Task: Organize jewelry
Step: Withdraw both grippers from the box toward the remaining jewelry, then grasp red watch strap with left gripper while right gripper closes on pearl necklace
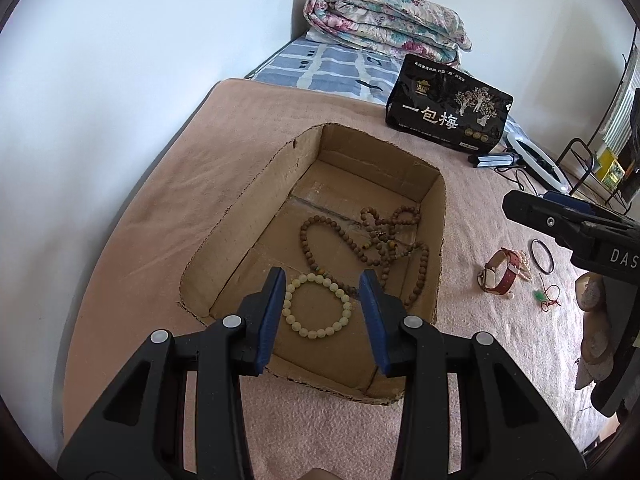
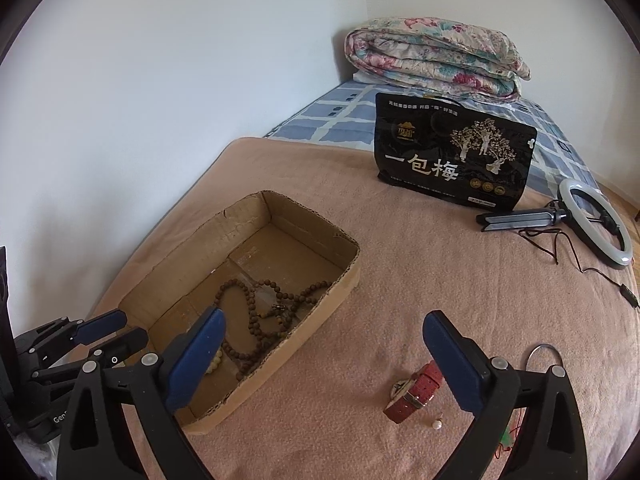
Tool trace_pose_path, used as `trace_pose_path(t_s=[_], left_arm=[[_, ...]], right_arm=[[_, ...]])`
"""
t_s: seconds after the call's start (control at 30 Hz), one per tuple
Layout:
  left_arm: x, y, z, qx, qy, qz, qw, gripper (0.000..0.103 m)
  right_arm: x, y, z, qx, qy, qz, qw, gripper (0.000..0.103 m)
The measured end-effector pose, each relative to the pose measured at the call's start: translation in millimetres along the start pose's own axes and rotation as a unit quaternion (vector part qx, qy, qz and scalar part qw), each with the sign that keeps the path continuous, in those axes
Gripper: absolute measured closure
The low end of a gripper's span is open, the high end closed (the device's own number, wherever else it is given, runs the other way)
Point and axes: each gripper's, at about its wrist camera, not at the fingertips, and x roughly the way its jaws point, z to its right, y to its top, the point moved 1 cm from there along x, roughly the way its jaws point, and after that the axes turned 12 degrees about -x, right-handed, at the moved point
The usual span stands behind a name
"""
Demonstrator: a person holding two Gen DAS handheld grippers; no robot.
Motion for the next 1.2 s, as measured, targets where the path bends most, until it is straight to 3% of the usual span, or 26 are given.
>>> trace_pose_path(t_s=[0.3,0.73,0.97,1.2], left_arm=[[-6.6,-2.7,32.7,0.036,-0.015,-0.004,0.9992,0.064],[-3.0,-12.1,100.2,0.070,-0.072,-0.033,0.9944,0.064],[12.3,-21.5,135.0,0.086,-0.095,-0.059,0.9899,0.064],[36.3,-33.4,163.1,0.106,-0.102,-0.087,0.9854,0.064]], right_arm=[[-30.2,-18.4,43.4,0.020,-0.011,0.011,1.000,0.003],[-58.2,-53.3,117.0,0.049,-0.033,0.000,0.998,0.003],[-53.3,-73.1,146.7,0.071,-0.013,-0.022,0.997,0.019],[-30.3,-89.1,164.3,0.101,0.039,-0.055,0.993,0.039]])
